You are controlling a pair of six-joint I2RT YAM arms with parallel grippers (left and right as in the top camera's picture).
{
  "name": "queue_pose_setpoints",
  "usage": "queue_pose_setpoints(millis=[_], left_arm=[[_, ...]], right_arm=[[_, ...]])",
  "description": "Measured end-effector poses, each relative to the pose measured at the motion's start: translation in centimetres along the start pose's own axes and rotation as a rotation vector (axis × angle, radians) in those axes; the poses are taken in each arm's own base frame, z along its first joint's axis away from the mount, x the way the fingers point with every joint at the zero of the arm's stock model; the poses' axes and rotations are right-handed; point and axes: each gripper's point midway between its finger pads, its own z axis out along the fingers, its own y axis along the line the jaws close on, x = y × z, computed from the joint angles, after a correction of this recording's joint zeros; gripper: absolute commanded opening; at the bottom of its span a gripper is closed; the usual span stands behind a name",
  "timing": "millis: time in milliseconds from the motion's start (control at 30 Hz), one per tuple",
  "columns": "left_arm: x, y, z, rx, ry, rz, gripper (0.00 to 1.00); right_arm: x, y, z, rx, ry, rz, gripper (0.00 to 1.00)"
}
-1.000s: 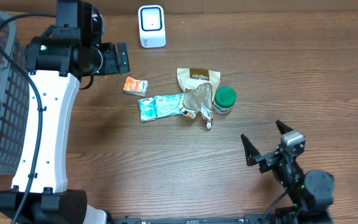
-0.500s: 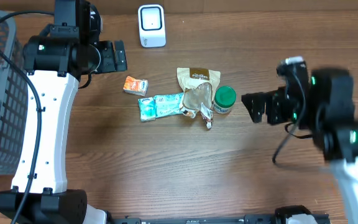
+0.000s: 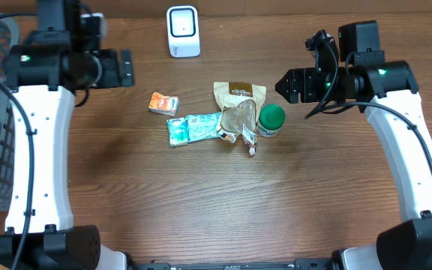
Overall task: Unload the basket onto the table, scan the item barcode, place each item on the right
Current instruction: 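Move the right gripper over the green-lidded jar and descend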
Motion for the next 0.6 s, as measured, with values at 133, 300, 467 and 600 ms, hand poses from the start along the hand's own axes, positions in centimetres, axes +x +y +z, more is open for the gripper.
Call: queue_pose_setpoints(millis=[133, 300, 467, 600], left_arm=[[-0.1, 2.0, -0.1, -0.026, -0.003, -0.040, 0.99], [-0.1, 2.1, -0.1, -0.027, -0.004, -0.042, 1.00], [-0.1, 2.1, -0.2, -0.027, -0.004, -0.043, 1.00], [-0.1, 2.1, -0.2, -0.027, -0.004, -0.041, 0.99]], right_arm=[[0.9, -0.6, 1.8, 0.025, 0.059, 0.014, 0.80], [2.9, -0.7, 5.5, 0.086, 0.176, -0.010, 0.83], [4.6, -0.1, 8.4, 0.178, 0.255, -0.078, 0.84], [5.2, -0.3, 9.4, 0.237, 0.280, -0.094, 0.84]])
